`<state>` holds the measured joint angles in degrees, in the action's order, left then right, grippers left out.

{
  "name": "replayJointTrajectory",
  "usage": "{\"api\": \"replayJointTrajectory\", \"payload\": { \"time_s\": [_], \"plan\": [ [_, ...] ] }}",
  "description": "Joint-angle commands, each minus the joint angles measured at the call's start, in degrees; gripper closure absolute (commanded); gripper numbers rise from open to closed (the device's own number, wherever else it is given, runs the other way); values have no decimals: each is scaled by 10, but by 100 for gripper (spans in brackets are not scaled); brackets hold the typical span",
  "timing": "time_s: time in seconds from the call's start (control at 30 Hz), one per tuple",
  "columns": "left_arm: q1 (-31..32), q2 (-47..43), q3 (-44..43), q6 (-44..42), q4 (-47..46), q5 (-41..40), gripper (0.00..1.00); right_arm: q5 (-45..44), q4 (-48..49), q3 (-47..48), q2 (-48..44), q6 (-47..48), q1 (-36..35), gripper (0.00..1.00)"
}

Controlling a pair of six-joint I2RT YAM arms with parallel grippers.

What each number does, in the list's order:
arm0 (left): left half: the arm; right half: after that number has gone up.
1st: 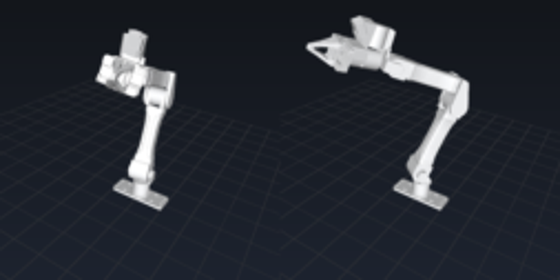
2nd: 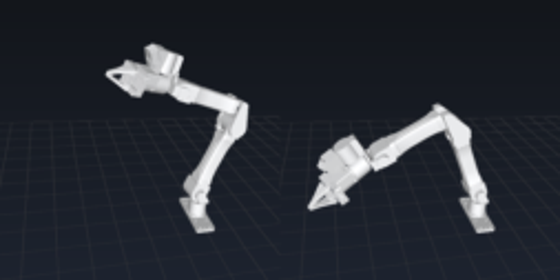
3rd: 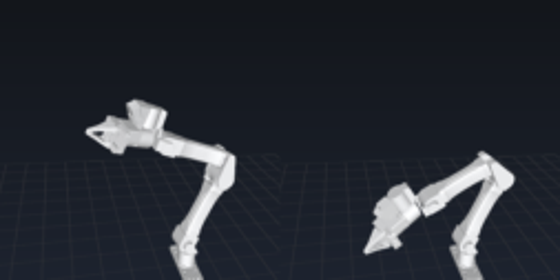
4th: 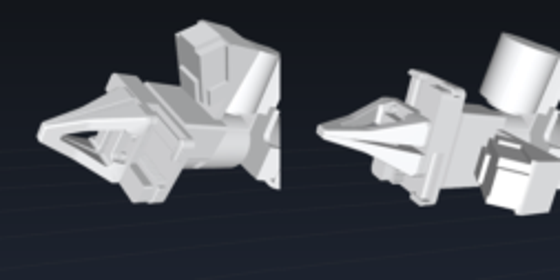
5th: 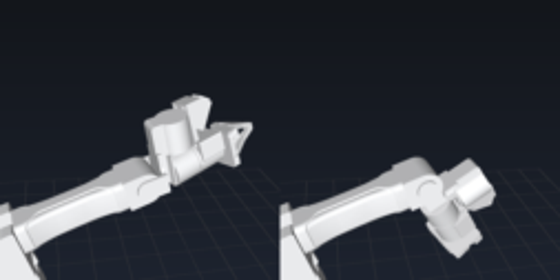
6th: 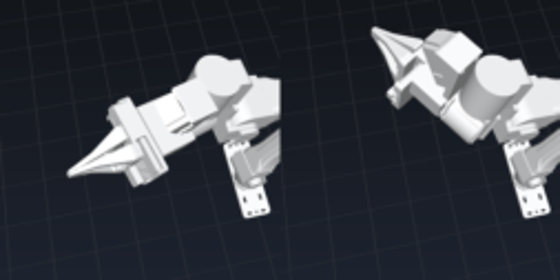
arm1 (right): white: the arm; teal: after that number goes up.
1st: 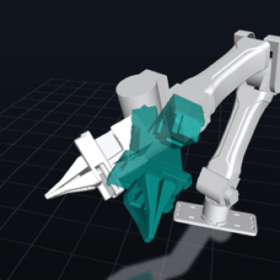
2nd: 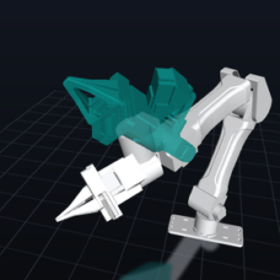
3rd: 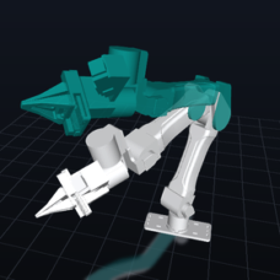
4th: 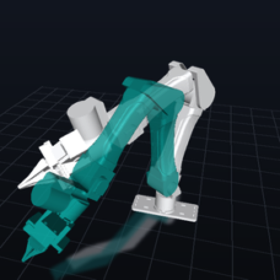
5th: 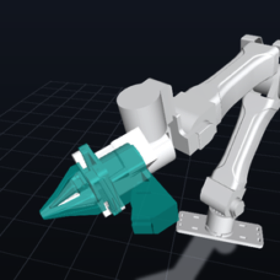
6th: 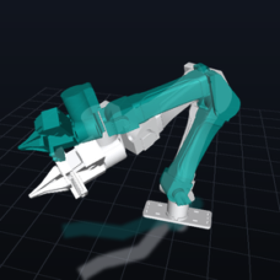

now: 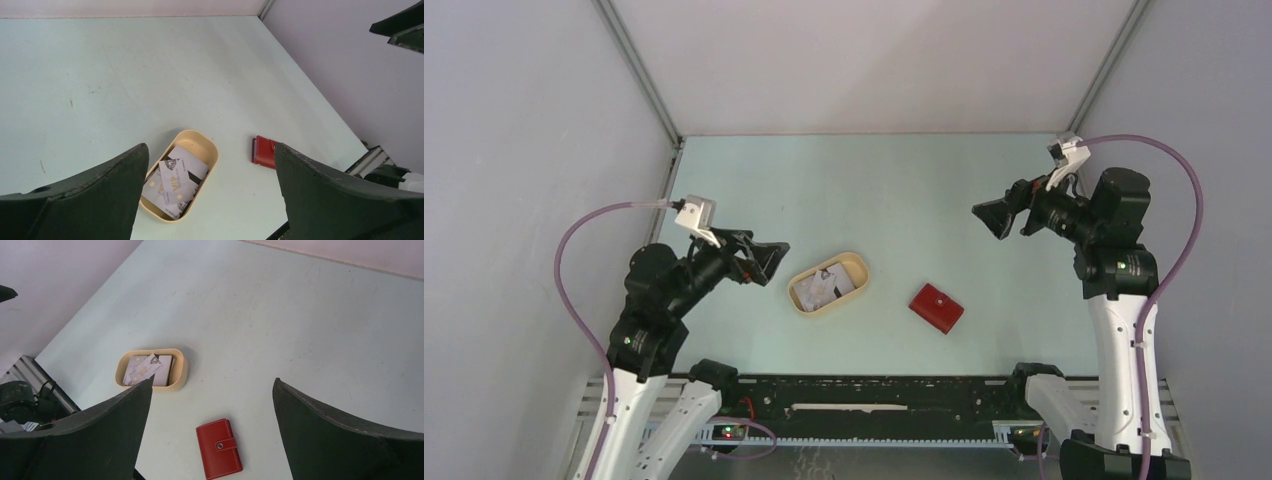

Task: Put the credit cards into the card holder
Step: Reset both arms

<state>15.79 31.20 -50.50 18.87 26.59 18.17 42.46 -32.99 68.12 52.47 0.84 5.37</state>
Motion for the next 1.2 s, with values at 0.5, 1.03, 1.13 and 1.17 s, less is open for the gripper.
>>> {"api": "replayJointTrajectory", "payload": {
  "time_s": [0.5, 1.03, 1.13, 1.17],
  "plan": [
    [-4, -11, 18, -56, 1, -7, 0, 68, 50, -23, -10, -19, 36, 0],
    [-5, -30, 66, -68, -18, -17, 0, 67, 68, -43, -19, -26, 39, 0],
    [-7, -31, 70, -71, -17, -17, 0, 69, 68, -45, -23, -25, 42, 0],
    [-9, -31, 70, -71, -17, -17, 0, 70, 67, -45, -22, -25, 43, 0]
  ]
}}
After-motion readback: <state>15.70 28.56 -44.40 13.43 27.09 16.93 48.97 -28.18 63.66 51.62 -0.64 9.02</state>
